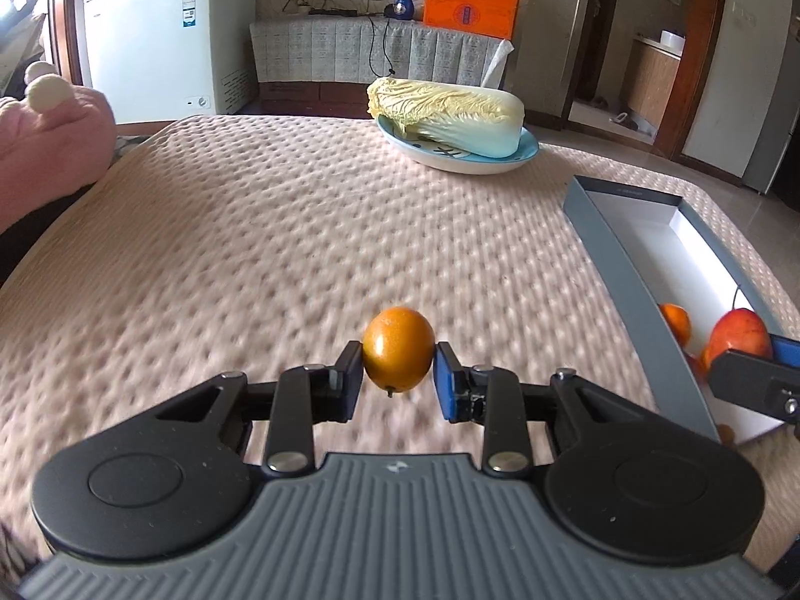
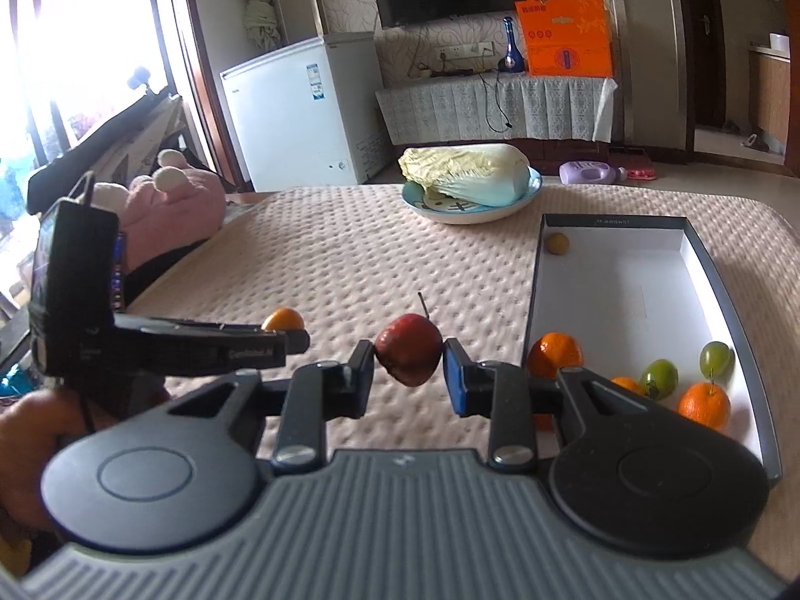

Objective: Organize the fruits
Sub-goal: 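Carry the yellow-orange fruit and the red apple over the white box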

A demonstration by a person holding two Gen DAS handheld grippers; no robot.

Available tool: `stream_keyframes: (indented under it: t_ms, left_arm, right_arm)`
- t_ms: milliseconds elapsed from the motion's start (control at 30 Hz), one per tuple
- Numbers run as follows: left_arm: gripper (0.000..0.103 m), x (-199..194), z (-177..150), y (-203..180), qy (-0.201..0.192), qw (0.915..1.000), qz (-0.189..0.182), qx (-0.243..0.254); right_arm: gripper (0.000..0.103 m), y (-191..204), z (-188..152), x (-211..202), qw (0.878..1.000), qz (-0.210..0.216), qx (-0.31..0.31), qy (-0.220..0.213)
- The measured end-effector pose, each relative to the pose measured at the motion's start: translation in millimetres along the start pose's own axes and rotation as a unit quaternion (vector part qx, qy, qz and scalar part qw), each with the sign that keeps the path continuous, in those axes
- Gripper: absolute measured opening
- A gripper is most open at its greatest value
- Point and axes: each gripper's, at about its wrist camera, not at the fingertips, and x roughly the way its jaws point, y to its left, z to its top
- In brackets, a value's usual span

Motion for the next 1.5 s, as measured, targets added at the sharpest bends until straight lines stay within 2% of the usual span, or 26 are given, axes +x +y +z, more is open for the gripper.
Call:
stream_keyframes:
  t_ms: [167,333,433,533,667,800,867,933,1033,1133,1267,1500]
  left_arm:
    - [0.035,-35.9,-20.0,-7.8,-0.010,0.9998,0.001,0.017]
    - [0.035,-62.2,-31.8,-16.4,0.017,0.9993,0.015,0.030]
    - [0.035,-86.2,-22.0,-31.8,-0.013,0.9988,-0.003,0.048]
    - [0.035,-90.2,-20.7,-48.0,-0.026,0.9972,-0.021,0.066]
    - [0.035,-68.8,-22.8,-71.4,-0.007,0.9966,-0.045,0.069]
    - [0.035,-54.7,-11.1,-99.2,-0.017,0.9947,-0.082,0.060]
    - [0.035,-48.0,-4.2,-116.3,-0.029,0.9930,-0.096,0.063]
    - [0.035,-38.8,0.8,-133.3,-0.034,0.9913,-0.106,0.070]
    - [0.035,-21.4,8.0,-153.9,-0.036,0.9909,-0.109,0.071]
    - [0.035,-0.5,14.4,-170.6,-0.029,0.9908,-0.113,0.069]
    - [0.035,24.0,20.6,-192.1,-0.028,0.9893,-0.120,0.078]
    - [0.035,60.2,24.6,-225.0,-0.012,0.9853,-0.126,0.115]
  right_arm:
    - [0.033,9.5,-13.8,-26.7,1.000,0.005,-0.007,-0.006]
    - [0.033,1.3,-27.0,-63.9,1.000,-0.006,0.005,-0.023]
    - [0.033,-14.2,-30.8,-82.2,0.999,-0.020,0.023,-0.033]
    - [0.033,-30.0,-26.9,-93.4,0.998,-0.037,0.034,-0.044]
    - [0.033,-48.2,-10.5,-101.7,0.997,-0.047,0.034,-0.052]
    - [0.033,-72.2,7.3,-100.0,0.996,-0.076,0.007,-0.047]
    - [0.033,-88.9,4.7,-88.9,0.995,-0.099,0.002,-0.030]
    - [0.033,-106.3,-7.4,-80.3,0.994,-0.109,0.025,-0.020]
    - [0.033,-121.1,-19.2,-73.1,0.991,-0.116,0.063,-0.009]
    - [0.033,-121.6,-17.9,-73.4,0.992,-0.115,0.057,-0.020]
    - [0.033,-127.3,-22.6,-62.7,0.990,-0.112,0.083,-0.002]
    - [0.033,-128.2,-24.1,-52.1,0.990,-0.113,0.082,0.009]
